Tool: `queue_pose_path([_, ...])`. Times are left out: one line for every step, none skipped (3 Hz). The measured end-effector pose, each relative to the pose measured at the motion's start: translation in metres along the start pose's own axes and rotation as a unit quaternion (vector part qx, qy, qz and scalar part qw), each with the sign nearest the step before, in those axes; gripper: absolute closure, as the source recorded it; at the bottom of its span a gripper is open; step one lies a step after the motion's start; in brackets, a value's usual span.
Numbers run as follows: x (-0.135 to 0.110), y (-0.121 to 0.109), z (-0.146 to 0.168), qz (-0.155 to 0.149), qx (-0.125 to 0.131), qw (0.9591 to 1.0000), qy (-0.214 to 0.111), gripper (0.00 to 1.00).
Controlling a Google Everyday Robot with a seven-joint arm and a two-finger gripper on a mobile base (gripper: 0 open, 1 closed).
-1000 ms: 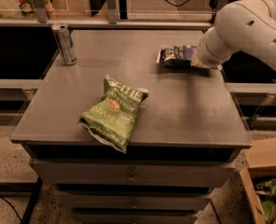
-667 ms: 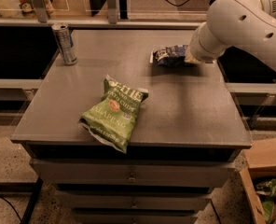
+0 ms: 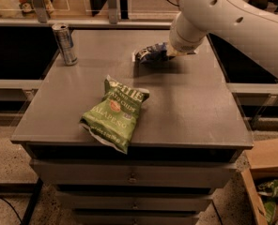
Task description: Move blue chip bag near redbull can
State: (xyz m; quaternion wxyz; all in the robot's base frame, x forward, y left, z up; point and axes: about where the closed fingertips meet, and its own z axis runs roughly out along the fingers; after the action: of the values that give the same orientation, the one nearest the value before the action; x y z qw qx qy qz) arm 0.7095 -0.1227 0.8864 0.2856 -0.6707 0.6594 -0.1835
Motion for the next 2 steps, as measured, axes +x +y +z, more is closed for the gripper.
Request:
queue_pose_path([-0.026,-0.011,0.009,-0.022,-0.009,0.9997,-0.004,1.00])
queue_pose_path([-0.048,-0.020,0.015,-0.039,-0.016,0.9991,-0.012,1.00])
